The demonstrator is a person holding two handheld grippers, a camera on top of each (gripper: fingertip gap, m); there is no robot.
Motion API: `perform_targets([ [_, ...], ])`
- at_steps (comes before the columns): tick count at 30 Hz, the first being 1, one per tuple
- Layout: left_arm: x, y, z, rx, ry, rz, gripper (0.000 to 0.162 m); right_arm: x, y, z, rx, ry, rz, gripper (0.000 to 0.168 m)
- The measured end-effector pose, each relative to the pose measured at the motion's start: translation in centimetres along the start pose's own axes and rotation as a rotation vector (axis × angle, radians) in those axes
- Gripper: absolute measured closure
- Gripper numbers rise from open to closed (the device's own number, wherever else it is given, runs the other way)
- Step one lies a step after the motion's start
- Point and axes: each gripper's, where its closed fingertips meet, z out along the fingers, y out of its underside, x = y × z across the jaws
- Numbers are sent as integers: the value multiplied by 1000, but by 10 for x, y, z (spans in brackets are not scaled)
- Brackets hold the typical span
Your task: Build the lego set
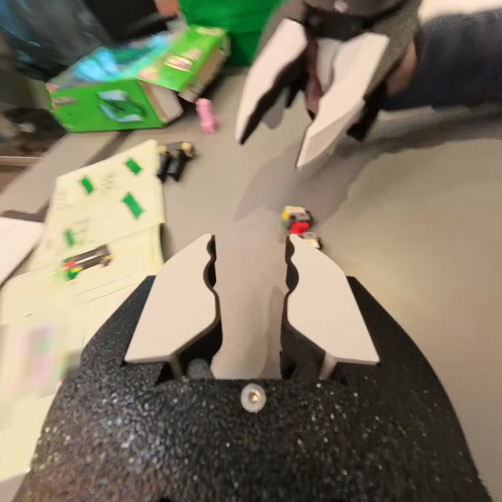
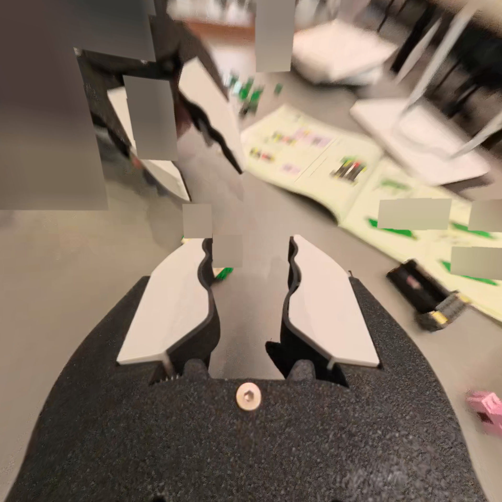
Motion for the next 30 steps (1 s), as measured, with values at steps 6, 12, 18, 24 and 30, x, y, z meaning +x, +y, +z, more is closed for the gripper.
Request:
perform_targets([
  [6, -40, 3, -54, 247, -401, -275, 118, 27, -17, 4, 256, 171, 34, 120],
  [12, -60, 10, -97, 269, -762, -245, 76, 36, -17, -1, 308, 268, 7, 121],
  [18, -70, 16, -117, 336, -857, -318, 80, 44, -14, -3, 317, 274, 75, 122],
  [24, -74, 18, -131, 363, -943, -322, 82, 43, -13, -2, 312, 263, 73, 124],
  [30, -73, 18, -127, 349, -930, -325, 79, 38, -14, 0, 307, 245, 45, 125],
])
